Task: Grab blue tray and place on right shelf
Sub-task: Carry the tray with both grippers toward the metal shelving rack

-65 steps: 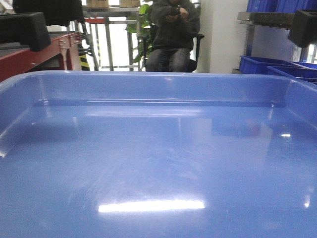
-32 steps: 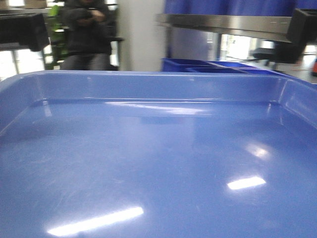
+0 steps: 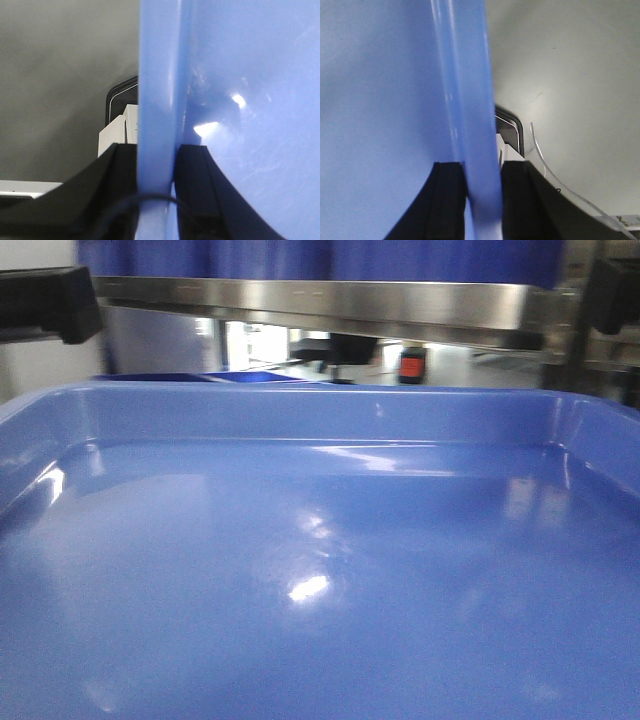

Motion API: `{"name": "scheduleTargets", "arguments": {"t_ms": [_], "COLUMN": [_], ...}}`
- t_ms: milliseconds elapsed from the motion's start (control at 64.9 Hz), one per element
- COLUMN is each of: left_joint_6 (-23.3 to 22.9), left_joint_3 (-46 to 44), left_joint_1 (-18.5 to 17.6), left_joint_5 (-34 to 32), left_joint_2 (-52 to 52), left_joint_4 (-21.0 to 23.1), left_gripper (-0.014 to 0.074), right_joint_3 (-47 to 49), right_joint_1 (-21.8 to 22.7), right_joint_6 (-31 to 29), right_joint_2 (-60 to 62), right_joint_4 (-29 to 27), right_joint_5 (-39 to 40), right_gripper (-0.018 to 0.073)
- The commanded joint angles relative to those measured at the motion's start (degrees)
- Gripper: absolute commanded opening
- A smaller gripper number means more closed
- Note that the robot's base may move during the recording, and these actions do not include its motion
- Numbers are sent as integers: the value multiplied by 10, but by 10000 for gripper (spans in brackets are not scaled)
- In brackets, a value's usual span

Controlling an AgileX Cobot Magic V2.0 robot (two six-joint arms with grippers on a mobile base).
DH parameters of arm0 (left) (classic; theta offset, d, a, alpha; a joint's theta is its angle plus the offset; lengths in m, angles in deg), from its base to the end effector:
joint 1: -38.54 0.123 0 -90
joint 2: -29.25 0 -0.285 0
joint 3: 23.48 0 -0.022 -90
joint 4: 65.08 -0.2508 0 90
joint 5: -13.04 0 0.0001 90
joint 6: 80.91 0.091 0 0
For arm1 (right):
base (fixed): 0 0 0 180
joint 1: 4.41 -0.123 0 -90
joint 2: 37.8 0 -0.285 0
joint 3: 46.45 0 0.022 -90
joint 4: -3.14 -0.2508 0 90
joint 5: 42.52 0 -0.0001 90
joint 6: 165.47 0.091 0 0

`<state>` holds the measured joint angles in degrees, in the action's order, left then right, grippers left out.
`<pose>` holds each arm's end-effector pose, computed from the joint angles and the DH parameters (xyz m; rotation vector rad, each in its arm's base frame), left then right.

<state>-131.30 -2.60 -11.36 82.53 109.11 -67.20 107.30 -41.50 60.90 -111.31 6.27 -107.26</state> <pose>0.1413 -0.1630 0.2888 0.0022 3.0006 -0.1625 0.1577 0.1136 0.2878 0.2105 2.8902 0.2056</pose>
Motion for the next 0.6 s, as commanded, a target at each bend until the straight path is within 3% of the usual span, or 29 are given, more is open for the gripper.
{"name": "scheduleTargets", "arguments": {"t_ms": [0,586], "left_joint_6": [-5,-5], "left_joint_3": [-12,-12], "left_joint_1": [-5,-5], "left_joint_5": [72,72], "left_joint_2": [-14,-14], "left_joint_4": [4,4], "left_gripper": [72,72], "right_joint_3": [13,13], "right_joint_1": [1,1], "right_joint_6": [5,5], "right_joint_2": [13,13], "right_joint_4": [12,12], "right_joint_5": [13,13], "right_gripper": [264,264]}}
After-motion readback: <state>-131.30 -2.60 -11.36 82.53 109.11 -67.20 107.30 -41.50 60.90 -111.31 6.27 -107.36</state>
